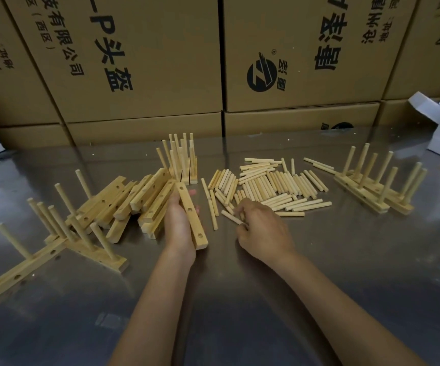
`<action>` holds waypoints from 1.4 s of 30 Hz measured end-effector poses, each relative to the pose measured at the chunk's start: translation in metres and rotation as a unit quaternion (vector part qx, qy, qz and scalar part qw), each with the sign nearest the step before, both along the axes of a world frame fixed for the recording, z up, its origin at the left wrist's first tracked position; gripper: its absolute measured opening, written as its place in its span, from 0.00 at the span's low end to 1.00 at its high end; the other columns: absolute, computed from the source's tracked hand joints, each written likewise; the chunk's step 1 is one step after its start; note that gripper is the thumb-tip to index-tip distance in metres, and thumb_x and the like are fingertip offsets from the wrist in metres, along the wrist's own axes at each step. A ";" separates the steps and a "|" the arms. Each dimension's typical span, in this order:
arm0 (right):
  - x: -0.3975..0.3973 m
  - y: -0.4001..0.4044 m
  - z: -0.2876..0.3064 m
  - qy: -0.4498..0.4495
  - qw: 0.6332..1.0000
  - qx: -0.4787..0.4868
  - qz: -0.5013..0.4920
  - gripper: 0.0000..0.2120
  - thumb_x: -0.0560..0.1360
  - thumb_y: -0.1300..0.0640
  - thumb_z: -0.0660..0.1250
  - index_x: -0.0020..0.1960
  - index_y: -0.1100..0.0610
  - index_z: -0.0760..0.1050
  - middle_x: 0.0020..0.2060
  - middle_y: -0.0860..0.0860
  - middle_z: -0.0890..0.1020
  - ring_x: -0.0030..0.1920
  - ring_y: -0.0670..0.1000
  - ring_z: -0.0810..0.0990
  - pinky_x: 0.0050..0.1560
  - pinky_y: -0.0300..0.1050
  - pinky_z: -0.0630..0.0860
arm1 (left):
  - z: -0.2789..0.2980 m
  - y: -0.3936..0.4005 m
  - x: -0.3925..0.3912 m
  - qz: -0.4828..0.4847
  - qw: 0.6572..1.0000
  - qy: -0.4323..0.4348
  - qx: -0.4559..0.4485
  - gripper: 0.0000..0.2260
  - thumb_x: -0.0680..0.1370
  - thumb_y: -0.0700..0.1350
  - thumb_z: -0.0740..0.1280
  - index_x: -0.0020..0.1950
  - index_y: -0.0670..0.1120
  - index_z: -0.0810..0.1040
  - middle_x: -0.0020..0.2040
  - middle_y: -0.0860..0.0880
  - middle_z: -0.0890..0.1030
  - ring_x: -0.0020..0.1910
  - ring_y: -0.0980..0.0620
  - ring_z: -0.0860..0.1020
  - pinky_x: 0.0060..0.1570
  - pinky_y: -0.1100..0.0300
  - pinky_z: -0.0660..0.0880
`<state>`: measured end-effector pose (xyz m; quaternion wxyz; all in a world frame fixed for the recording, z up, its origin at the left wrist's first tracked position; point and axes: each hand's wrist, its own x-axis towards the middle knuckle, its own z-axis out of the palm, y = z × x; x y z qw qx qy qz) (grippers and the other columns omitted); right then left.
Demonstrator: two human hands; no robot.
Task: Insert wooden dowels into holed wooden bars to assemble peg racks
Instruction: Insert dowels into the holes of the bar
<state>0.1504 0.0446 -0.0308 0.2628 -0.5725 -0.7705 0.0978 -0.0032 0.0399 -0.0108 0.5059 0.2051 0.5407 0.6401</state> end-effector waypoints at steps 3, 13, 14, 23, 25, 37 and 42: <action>0.011 -0.001 0.004 -0.013 0.999 -0.026 -0.022 0.05 0.75 0.55 0.66 0.50 0.52 0.73 0.48 0.47 0.75 0.49 0.50 0.74 0.42 0.44 0.69 | 0.001 -0.001 0.000 -0.049 0.999 -0.003 -0.001 0.17 0.83 0.55 0.58 0.49 0.47 0.82 0.29 0.52 0.72 0.23 0.55 0.68 0.26 0.61 0.67; 0.045 -0.016 0.008 0.231 0.972 -0.013 0.048 0.09 0.80 0.62 0.61 0.54 0.49 0.72 0.36 0.44 0.77 0.35 0.43 0.75 0.36 0.44 0.72 | 0.009 -0.015 0.013 -0.291 0.954 0.039 0.064 0.13 0.84 0.46 0.58 0.67 0.54 0.76 0.39 0.49 0.81 0.30 0.54 0.74 0.25 0.62 0.69; 0.044 -0.017 0.010 0.225 0.973 0.016 0.051 0.12 0.79 0.63 0.60 0.56 0.48 0.74 0.35 0.42 0.76 0.35 0.42 0.74 0.34 0.39 0.69 | 0.010 -0.016 0.016 -0.303 0.950 0.043 0.064 0.13 0.84 0.46 0.59 0.67 0.54 0.76 0.40 0.49 0.81 0.30 0.54 0.74 0.24 0.62 0.68; 0.054 -0.018 0.019 0.080 0.987 0.140 0.027 0.09 0.78 0.57 0.66 0.55 0.51 0.81 0.39 0.45 0.74 0.39 0.46 0.71 0.36 0.38 0.65 | 0.013 -0.021 0.025 -0.318 0.930 0.174 0.067 0.13 0.84 0.46 0.62 0.64 0.60 0.78 0.41 0.48 0.81 0.30 0.54 0.74 0.26 0.62 0.69; 0.057 -0.018 0.021 0.064 0.987 0.147 0.028 0.08 0.78 0.58 0.66 0.53 0.50 0.82 0.37 0.45 0.72 0.38 0.46 0.70 0.35 0.39 0.63 | 0.012 -0.021 0.027 -0.319 0.928 0.181 0.062 0.14 0.84 0.45 0.62 0.67 0.59 0.77 0.40 0.48 0.80 0.30 0.54 0.73 0.26 0.62 0.68; 0.049 -0.023 0.013 0.144 0.982 0.117 -0.034 0.08 0.76 0.57 0.66 0.47 0.48 0.83 0.29 0.45 0.77 0.30 0.47 0.72 0.31 0.42 0.66 | 0.004 -0.019 0.035 -0.312 0.924 0.210 0.075 0.14 0.84 0.47 0.61 0.68 0.60 0.76 0.40 0.49 0.78 0.32 0.53 0.72 0.31 0.59 0.68; 0.049 -0.022 0.012 0.128 0.985 0.105 -0.047 0.08 0.76 0.58 0.66 0.44 0.49 0.82 0.25 0.45 0.73 0.28 0.47 0.71 0.30 0.42 0.65 | 0.000 -0.019 0.038 -0.301 0.912 0.271 0.071 0.15 0.84 0.49 0.60 0.68 0.63 0.75 0.36 0.54 0.78 0.32 0.55 0.72 0.30 0.62 0.69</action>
